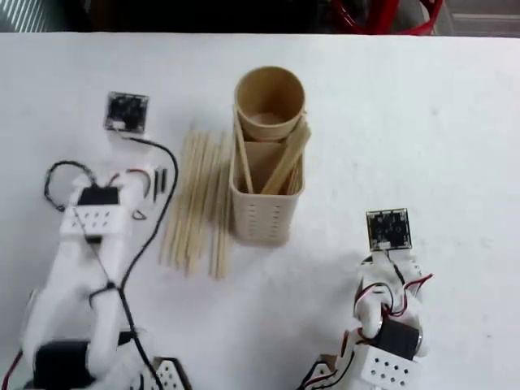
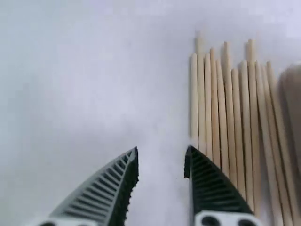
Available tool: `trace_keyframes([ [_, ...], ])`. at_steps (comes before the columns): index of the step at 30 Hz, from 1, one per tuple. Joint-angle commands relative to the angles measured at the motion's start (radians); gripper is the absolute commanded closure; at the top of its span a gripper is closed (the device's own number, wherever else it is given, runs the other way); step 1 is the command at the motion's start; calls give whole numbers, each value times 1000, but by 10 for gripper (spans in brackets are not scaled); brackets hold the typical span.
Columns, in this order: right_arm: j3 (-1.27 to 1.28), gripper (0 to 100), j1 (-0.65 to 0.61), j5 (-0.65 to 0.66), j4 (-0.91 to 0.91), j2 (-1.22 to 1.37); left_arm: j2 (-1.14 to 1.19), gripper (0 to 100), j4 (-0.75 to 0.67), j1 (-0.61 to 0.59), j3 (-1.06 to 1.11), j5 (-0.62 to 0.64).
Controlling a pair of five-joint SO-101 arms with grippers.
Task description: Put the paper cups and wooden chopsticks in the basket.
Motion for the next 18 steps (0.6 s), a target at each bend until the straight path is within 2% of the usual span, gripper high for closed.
trace_keyframes([
  [1,9,981,7,2,4,-4,96,828,-21,28,-80,8],
  [6,9,981,7,2,4,-4,147,900,-15,48,-97,9],
  [12,9,981,7,2,4,-4,148,792,8,53,-98,9],
  [18,9,981,7,2,4,-4,154,786,12,82,-97,-15],
])
